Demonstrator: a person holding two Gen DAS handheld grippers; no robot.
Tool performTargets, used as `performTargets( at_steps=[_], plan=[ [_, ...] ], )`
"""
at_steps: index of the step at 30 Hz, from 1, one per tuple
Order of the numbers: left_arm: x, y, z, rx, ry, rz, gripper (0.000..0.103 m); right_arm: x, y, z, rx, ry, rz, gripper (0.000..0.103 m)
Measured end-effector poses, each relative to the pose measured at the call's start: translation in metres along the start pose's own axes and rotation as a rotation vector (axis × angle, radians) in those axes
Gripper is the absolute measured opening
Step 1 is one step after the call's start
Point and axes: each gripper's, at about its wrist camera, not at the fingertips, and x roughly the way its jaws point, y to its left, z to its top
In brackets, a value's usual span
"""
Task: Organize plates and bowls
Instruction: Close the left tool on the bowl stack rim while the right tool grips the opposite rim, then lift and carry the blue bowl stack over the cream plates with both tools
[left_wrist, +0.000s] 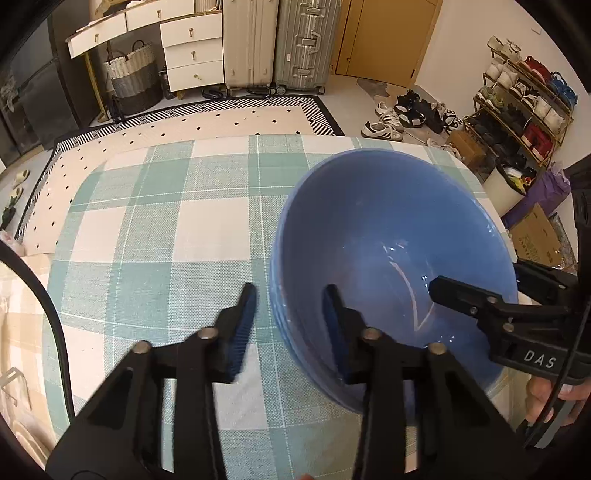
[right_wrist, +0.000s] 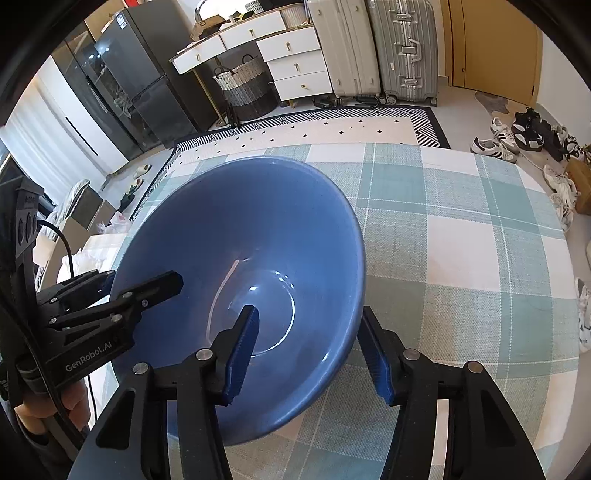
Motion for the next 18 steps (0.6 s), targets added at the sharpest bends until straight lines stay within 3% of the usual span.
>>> performTargets(
  at_steps=[4, 9, 18],
  plan=[
    [0.004, -0.0012, 0.0016, 0.008, 0.008, -0.009, 0.022, 0.0046, 0.0001, 0.0011, 0.001, 0.014, 0.011, 0.05],
    [0.006, 0.0008, 0.0014, -0.004, 0.0, -0.018, 0.02, 0.0066, -0.003, 0.001, 0.017, 0.011, 0.008, 0.041],
    [0.0079, 0.0036, -0.0003, -0.003, -0.04, -0.017, 0.019, 0.0069, -0.0062, -0.0017, 0.021, -0.021, -0.003, 0.033]
  ],
)
